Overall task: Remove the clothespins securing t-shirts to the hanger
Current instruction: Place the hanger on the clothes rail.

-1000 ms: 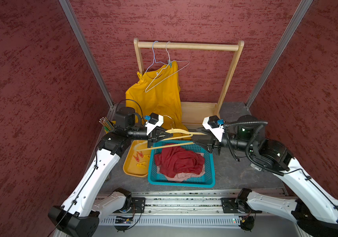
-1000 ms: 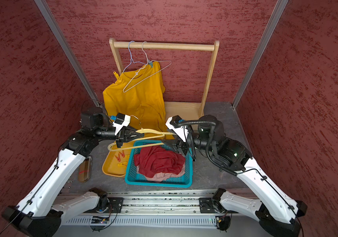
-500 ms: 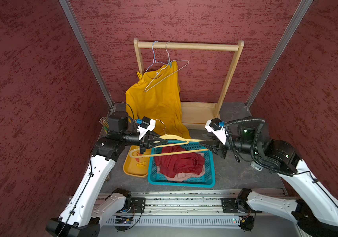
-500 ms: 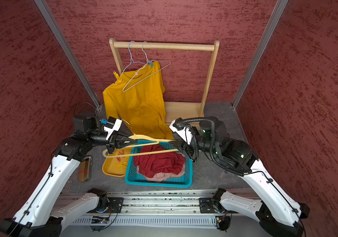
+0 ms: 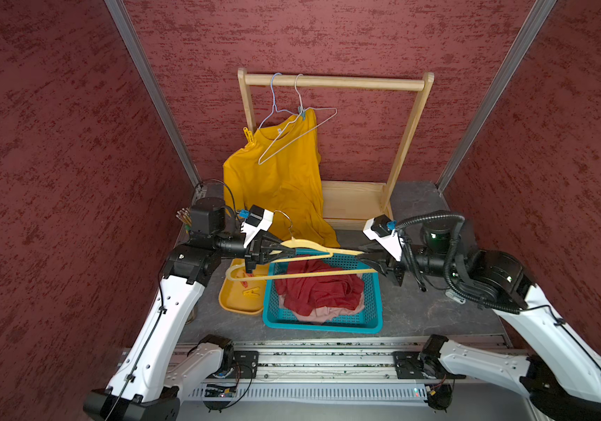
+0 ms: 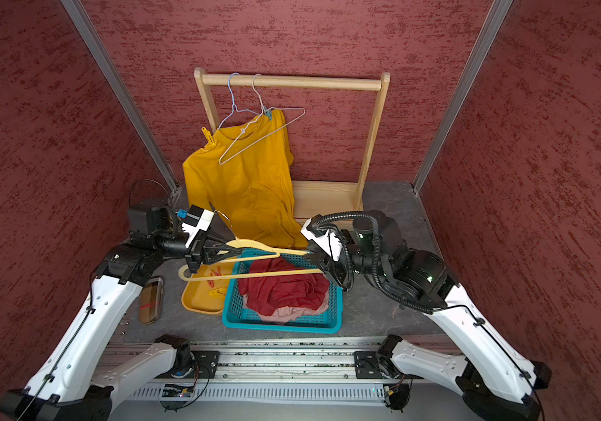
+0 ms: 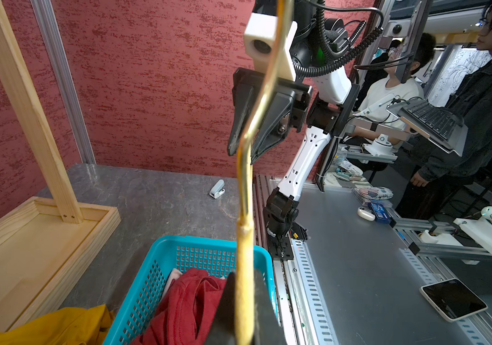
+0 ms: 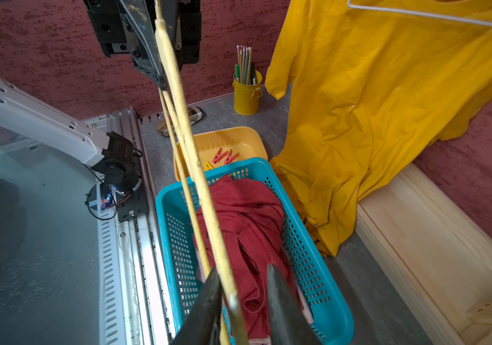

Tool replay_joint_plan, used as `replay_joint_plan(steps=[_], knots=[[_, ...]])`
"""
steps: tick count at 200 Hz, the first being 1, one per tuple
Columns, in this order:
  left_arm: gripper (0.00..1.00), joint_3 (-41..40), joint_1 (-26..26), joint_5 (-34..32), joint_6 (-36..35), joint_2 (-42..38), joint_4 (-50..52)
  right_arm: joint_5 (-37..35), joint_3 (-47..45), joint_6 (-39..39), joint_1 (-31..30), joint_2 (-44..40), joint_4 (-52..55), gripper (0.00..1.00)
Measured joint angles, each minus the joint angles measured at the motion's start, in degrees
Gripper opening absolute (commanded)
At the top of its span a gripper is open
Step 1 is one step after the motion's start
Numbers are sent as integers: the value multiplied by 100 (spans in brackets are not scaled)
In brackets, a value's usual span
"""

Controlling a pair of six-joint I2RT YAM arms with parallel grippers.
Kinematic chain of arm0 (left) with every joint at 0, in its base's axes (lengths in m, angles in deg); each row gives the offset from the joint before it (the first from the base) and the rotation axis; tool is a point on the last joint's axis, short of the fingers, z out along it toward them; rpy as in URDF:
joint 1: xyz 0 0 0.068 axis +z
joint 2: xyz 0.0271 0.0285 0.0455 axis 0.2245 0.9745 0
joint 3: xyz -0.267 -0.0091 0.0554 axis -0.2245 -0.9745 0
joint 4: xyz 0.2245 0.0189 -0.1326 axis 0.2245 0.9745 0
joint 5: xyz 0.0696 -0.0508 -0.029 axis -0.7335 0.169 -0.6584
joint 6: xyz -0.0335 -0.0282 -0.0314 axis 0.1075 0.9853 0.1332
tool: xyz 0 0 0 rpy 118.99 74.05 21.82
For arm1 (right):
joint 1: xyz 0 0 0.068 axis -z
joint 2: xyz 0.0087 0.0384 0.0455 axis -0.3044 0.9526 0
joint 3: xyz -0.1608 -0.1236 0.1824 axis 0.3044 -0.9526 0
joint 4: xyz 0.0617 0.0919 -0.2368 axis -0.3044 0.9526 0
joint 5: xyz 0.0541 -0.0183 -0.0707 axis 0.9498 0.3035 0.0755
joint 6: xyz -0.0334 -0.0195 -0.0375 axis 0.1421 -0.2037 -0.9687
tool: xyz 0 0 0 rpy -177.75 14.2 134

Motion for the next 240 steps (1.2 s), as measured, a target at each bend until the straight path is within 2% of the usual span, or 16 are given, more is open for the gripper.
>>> replay_joint_plan(steps=[23,45,48,54,71,96,102,105,108,151,186,210,240], knots=[[0,0,26,-59,31,4,-22,133,0,-61,-17,-9,48,0],[0,-2,35,-76,24,4,-85,221,0,-116,-33,-31,61,0],[2,-7,35,-79,24,2,-105,221,2,-116,-33,-37,59,0],[12,-20,35,-81,28,-2,-140,216,2,-118,-33,-44,59,0],[46,-122,35,-144,92,-57,-363,208,0,-122,-39,-61,94,0],[74,-293,42,-407,232,-245,-675,13,-13,-74,-39,-120,160,0],[86,-308,48,-481,262,-289,-721,-48,-39,-39,-39,-164,164,0],[97,-315,46,-520,315,-308,-723,-81,-52,-26,-39,-186,166,0],[100,-323,48,-566,284,-328,-756,-127,-74,-2,-37,-221,168,0],[100,-828,52,-1838,505,-778,-1322,-1016,-245,555,-20,-719,337,0],[100,-1307,52,-3193,682,-1176,-1781,-2229,-151,1071,-9,-828,581,0],[100,-1414,55,-3668,778,-1290,-1941,-2942,146,1266,2,-625,592,0],[100,-1554,55,-3906,885,-1434,-1993,-3663,553,1307,2,-197,461,0]])
